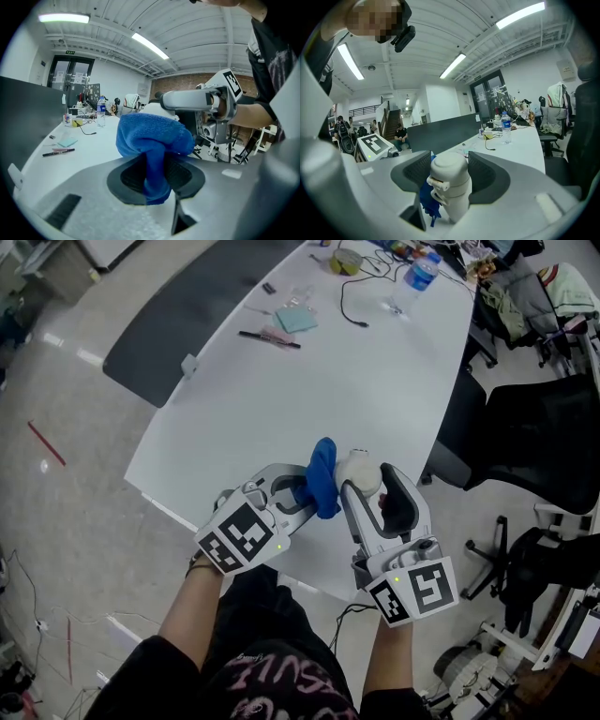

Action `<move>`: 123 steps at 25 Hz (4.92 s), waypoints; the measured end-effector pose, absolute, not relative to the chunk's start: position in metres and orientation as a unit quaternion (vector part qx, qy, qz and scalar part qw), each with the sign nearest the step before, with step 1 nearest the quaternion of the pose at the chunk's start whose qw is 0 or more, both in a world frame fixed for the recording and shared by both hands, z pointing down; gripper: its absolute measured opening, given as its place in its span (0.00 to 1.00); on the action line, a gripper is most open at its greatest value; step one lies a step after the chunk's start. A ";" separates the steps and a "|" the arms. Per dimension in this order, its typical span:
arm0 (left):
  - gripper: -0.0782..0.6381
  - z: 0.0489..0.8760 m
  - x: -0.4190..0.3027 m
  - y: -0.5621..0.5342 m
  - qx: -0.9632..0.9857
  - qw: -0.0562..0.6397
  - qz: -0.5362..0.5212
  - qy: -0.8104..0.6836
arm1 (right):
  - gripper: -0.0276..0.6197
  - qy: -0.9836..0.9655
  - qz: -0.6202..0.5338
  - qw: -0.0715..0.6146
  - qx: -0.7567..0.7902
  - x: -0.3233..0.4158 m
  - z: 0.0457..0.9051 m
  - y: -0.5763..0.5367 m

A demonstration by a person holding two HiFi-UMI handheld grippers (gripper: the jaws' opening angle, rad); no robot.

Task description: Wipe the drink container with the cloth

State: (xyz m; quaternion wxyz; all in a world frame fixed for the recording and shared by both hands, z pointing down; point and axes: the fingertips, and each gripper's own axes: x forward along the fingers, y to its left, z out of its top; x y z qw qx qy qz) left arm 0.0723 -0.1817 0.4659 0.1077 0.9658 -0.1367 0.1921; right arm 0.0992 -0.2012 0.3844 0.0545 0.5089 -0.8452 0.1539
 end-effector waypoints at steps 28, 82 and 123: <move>0.24 0.455 0.044 -0.176 0.956 0.062 0.242 -0.153 | 0.45 -0.847 0.158 0.041 0.506 0.100 0.388 -0.196; 0.24 0.494 0.054 -0.184 0.946 0.056 0.296 -0.119 | 0.47 -0.851 0.171 0.040 0.496 0.099 0.395 -0.198; 0.24 0.538 0.073 -0.183 0.937 0.067 0.336 -0.071 | 0.47 -0.854 0.175 0.043 0.487 0.099 0.394 -0.200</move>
